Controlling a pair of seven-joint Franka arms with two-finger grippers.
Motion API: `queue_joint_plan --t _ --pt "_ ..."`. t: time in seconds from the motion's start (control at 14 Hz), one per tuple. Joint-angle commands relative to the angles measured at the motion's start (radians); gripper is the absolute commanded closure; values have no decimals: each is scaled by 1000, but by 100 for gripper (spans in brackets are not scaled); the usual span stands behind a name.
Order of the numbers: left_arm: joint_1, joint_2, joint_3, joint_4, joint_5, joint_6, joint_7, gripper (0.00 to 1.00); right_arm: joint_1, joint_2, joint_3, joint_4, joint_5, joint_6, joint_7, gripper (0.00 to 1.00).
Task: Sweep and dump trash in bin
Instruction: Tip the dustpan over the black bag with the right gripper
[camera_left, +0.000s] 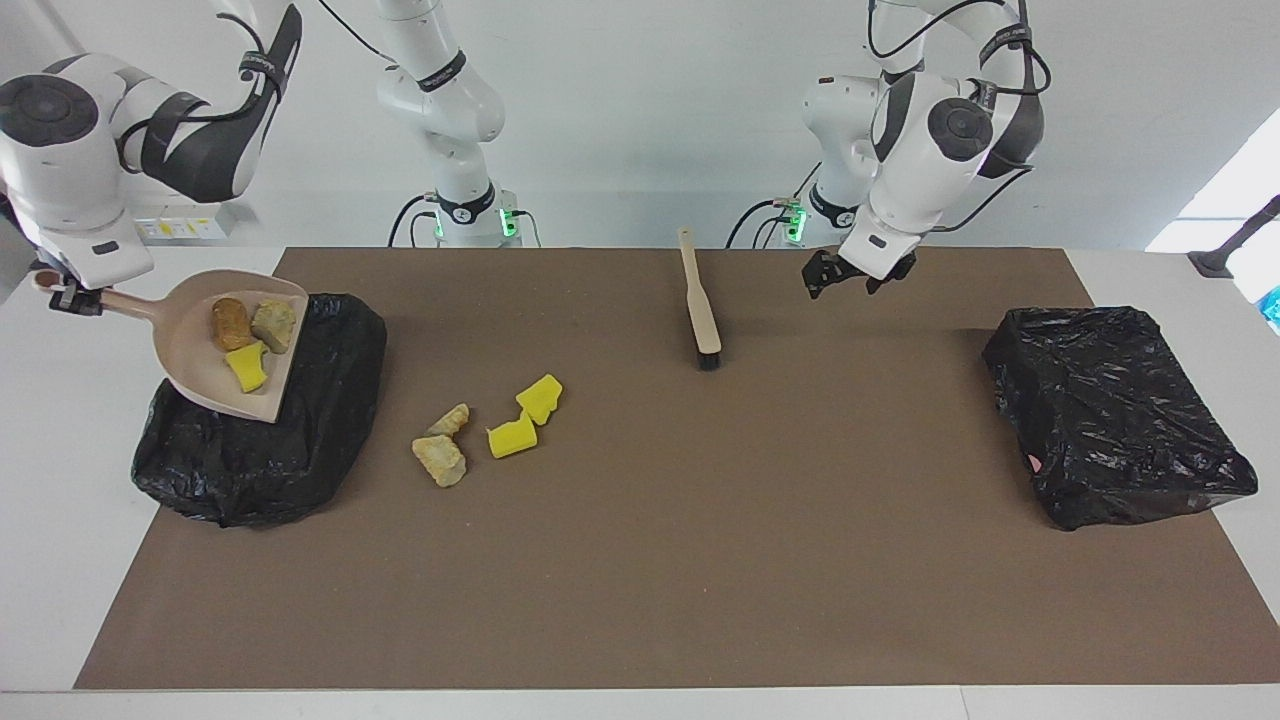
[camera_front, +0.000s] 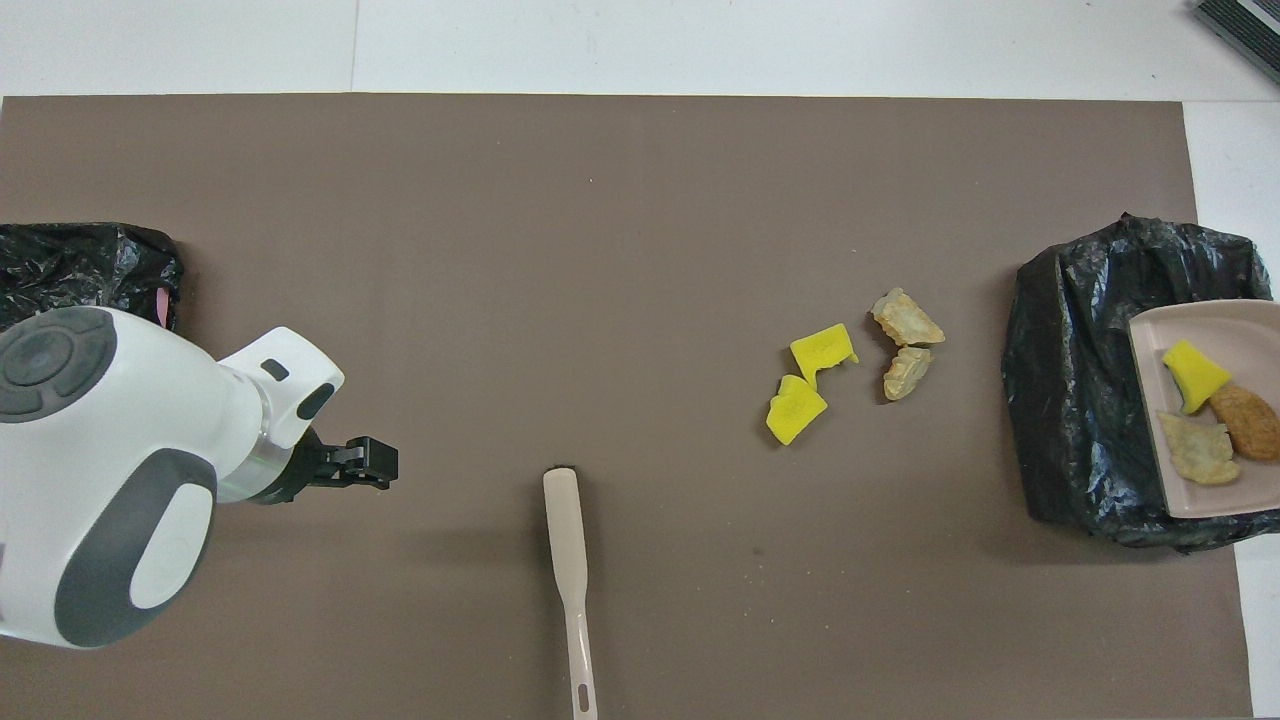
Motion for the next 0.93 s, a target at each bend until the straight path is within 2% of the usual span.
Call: queue_joint_plan --t 0.0,0.21,0.43,0.86 --pt "90 -6 -13 8 30 -28 92 0 52 -47 5 -25 -89 -78 133 100" --pt "152 -11 -13 40 33 -34 152 0 89 -65 5 -27 -152 -121 198 100" --pt "178 8 -12 135 48 -71 163 0 113 -85 5 -21 -210 -132 199 100" --pt "207 104 -13 361 102 -197 215 0 96 -122 -6 -13 -164 -135 193 100"
